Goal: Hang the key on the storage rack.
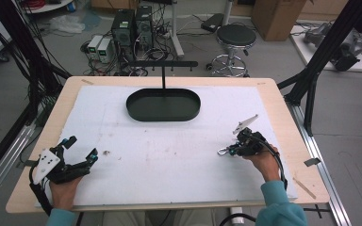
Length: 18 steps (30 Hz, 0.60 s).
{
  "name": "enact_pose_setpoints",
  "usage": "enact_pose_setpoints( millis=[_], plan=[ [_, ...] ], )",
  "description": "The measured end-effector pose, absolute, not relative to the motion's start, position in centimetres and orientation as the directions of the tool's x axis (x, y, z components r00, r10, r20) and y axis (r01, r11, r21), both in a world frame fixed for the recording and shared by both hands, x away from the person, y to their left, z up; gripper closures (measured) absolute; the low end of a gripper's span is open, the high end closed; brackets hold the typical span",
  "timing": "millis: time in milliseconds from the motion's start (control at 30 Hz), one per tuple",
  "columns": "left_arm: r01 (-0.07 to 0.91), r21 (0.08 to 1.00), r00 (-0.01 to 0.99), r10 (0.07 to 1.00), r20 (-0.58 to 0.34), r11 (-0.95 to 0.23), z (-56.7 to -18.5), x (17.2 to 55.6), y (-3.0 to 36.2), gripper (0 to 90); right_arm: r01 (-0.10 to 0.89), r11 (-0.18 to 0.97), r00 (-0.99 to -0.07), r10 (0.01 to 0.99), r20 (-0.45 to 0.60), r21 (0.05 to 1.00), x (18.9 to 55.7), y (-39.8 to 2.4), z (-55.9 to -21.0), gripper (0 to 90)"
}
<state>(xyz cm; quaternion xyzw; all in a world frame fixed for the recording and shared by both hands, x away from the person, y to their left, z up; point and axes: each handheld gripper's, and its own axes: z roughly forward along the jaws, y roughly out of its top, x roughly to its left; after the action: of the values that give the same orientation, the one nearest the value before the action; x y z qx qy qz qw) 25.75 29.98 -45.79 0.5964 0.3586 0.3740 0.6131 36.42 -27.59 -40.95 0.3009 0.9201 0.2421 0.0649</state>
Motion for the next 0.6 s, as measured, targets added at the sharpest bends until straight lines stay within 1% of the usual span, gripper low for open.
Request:
enact_pose_setpoints(
  millis=[200,267,600],
  plan=[
    [-0.032,0.999,0.463,0.886,0.006,0.01,-45.8,25.75,29.96,9.8,0.521,0.704,-0.812,0.583,0.026,0.483,36.46,-27.68,-40.94,85.2],
    [-0.032,0.999,0.463,0.886,0.006,0.01,-45.8,25.75,29.96,9.9,0.521,0.701,-0.81,0.586,0.023,0.488,36.46,-27.75,-40.9,87.0],
    [-0.033,0.999,0.463,0.886,0.007,0.009,-45.8,25.74,29.96,9.9,0.512,0.705,-0.817,0.575,0.026,0.491,36.58,-27.91,-40.93,87.5]
  ],
)
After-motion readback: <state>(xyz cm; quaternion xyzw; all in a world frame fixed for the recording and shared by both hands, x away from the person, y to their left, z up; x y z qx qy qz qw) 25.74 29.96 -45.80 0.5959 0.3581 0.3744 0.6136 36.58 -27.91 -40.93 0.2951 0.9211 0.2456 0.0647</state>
